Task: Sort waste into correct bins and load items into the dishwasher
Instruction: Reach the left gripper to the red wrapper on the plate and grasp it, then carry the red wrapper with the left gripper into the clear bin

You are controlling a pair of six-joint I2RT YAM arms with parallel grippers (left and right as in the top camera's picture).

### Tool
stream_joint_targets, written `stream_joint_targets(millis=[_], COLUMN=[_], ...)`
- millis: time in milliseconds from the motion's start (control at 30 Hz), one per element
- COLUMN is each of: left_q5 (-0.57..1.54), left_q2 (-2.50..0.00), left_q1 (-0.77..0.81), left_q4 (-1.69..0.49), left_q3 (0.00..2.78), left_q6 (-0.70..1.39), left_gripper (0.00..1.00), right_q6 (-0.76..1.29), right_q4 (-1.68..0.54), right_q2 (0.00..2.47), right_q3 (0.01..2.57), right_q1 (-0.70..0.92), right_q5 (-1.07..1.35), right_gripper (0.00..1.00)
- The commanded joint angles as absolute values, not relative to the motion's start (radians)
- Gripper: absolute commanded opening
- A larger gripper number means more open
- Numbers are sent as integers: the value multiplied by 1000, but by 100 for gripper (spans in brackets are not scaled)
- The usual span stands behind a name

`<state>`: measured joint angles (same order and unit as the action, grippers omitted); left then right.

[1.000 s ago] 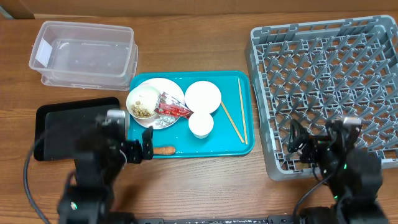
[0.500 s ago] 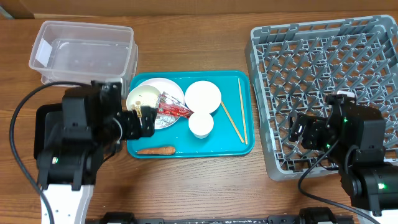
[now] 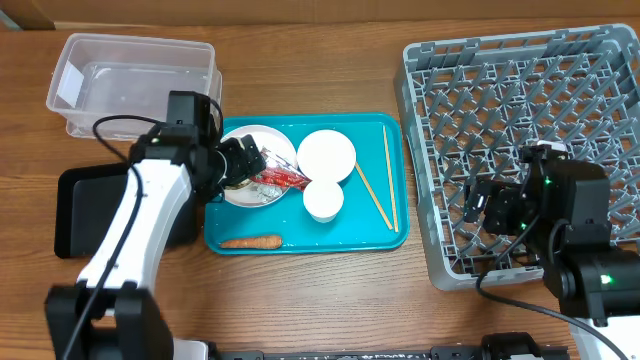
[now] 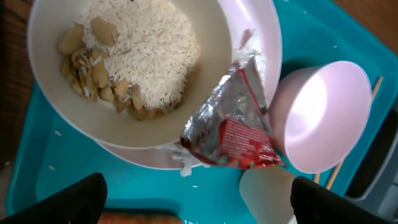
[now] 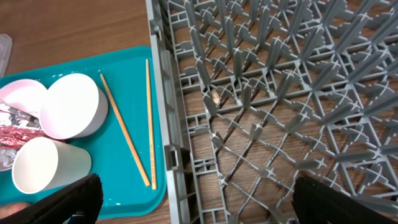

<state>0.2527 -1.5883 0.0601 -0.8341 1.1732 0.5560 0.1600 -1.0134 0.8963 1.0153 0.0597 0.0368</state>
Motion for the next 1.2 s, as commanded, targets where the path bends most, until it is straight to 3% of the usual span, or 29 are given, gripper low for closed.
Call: stream_joint_targets(millis=[0,367,467,567,700,800,1033,1167], left_q5=[266,219,214,214,214,214,217,109], left_q2=[-1665,-1741,-1741,-1741,-1741,-1741,-1697,-1641], left_q1=[83,138,138,138,138,138,137,128], left_q4=[-788,-698,-698,-698,-698,-698,-779,-799], left_q3=[1188,1188,1188,1188,1188,1189,1305,1418], left_q6=[588,587,587,587,587,587,526,493], left_gripper=[93,75,61,35,22,4,4,4], right_q6=[157,157,157,157,157,157,157,157], right_q4=[-1009,-1009,-1009,-1009,-1009,-1009,-1016,-1016], right_q2=[898,898,898,898,898,898,898,898], right_q3=[1040,1040,1040,1040,1040,1040,1040,1040], right_q1=[57,57,57,57,57,57,57,57], right_q5=[27,27,27,27,27,27,27,27], right_gripper=[100,100,100,100,100,100,100,100])
